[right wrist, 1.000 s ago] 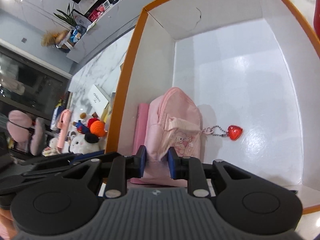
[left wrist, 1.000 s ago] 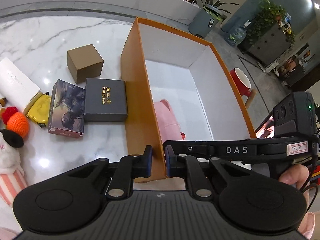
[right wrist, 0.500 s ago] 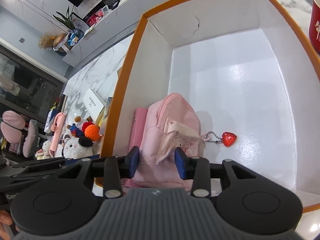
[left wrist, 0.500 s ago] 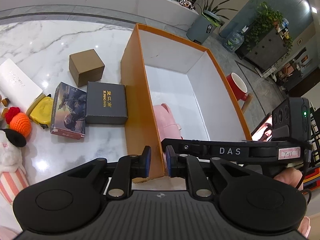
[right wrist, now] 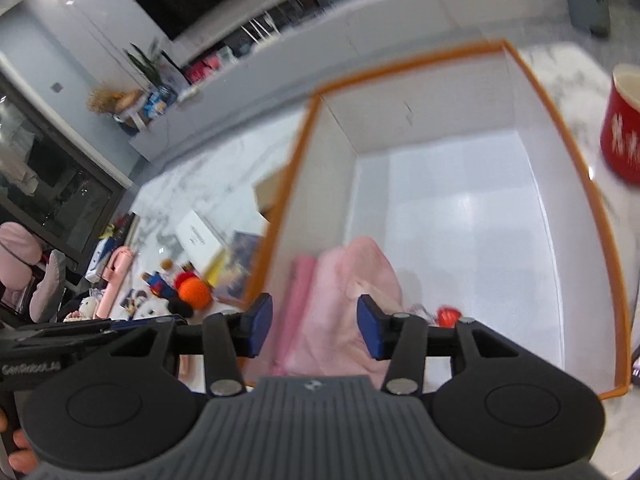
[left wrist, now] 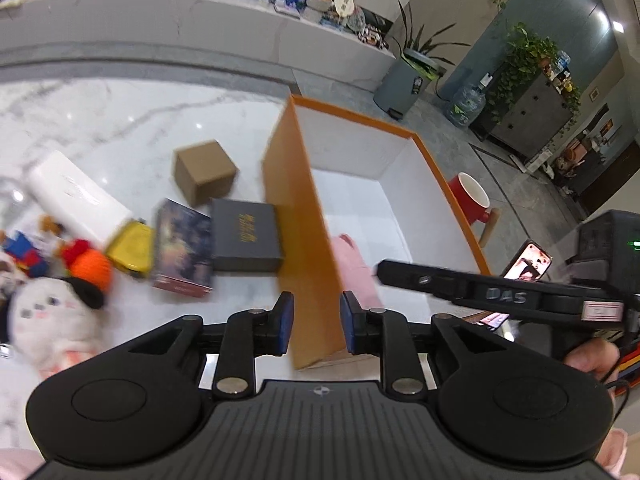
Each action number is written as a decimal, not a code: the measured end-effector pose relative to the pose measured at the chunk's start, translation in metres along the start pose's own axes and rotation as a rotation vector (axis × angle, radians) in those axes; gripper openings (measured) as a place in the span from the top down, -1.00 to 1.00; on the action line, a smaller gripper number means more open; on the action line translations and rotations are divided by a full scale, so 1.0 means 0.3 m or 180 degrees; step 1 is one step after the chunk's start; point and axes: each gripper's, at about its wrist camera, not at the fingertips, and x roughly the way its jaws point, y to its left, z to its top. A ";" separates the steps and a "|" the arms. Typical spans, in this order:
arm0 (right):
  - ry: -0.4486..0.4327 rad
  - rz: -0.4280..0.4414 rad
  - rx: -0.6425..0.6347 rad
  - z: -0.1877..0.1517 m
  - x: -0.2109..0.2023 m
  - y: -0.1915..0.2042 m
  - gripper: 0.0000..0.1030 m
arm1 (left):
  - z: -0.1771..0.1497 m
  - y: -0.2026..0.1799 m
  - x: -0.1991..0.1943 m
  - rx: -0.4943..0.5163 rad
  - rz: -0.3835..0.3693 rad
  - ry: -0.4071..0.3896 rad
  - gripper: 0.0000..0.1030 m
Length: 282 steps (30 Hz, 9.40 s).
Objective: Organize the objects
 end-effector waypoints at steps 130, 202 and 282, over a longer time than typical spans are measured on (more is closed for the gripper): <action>-0.0495 -0.0446 0.0195 0.030 -0.307 0.038 -0.15 | 0.185 -0.206 0.158 -0.0588 -0.0587 -0.0095 -0.17; 0.1180 -0.1525 -0.2305 0.114 0.097 -0.072 0.29 | 0.198 -0.336 0.519 0.0824 -0.0272 0.1192 0.13; 0.1029 -0.0596 -0.0154 0.098 0.105 -0.147 0.08 | 0.074 -0.465 0.493 0.3666 0.0315 0.1848 0.53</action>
